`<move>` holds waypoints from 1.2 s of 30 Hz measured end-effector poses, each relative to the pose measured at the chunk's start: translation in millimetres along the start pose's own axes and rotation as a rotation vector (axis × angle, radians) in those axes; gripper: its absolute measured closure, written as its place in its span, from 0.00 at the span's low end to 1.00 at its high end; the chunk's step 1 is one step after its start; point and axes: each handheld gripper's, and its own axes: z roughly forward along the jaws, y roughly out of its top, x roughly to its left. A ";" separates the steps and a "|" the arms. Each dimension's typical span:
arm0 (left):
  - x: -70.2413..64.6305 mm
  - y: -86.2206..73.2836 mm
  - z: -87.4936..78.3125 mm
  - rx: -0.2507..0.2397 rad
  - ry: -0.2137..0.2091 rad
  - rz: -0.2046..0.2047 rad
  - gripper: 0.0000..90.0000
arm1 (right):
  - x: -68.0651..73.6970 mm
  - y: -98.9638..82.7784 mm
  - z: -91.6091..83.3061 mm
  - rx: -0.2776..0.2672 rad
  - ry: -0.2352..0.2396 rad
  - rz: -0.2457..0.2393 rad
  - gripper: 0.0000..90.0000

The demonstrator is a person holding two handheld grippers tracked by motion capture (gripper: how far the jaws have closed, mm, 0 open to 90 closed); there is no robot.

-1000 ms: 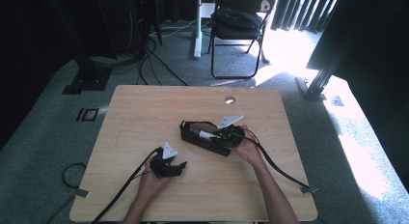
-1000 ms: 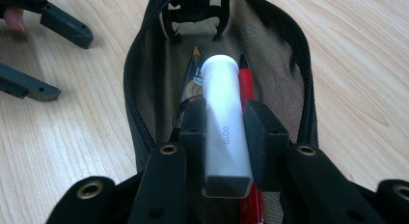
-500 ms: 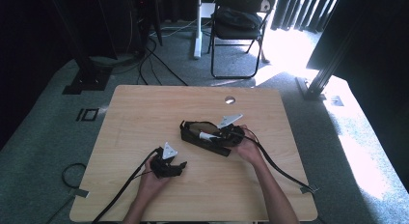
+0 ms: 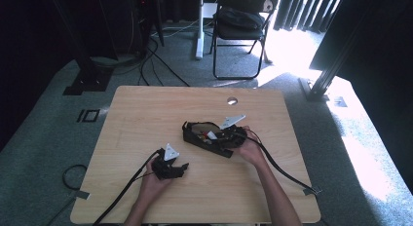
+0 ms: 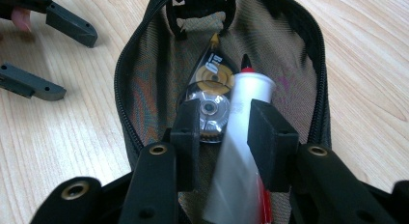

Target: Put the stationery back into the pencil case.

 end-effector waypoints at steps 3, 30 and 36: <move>0.0 0.0 0.0 0.000 0.000 0.000 0.40 | 0.7 0.6 -2.3 -0.014 -0.010 -0.003 0.67; -0.1 0.0 0.1 -0.002 0.001 -0.001 0.40 | 36.2 -1.6 -55.5 -0.178 -0.111 -0.033 0.53; -0.2 0.0 0.1 -0.002 0.001 -0.003 0.40 | 32.8 -15.4 -63.6 -0.181 -0.130 0.007 0.49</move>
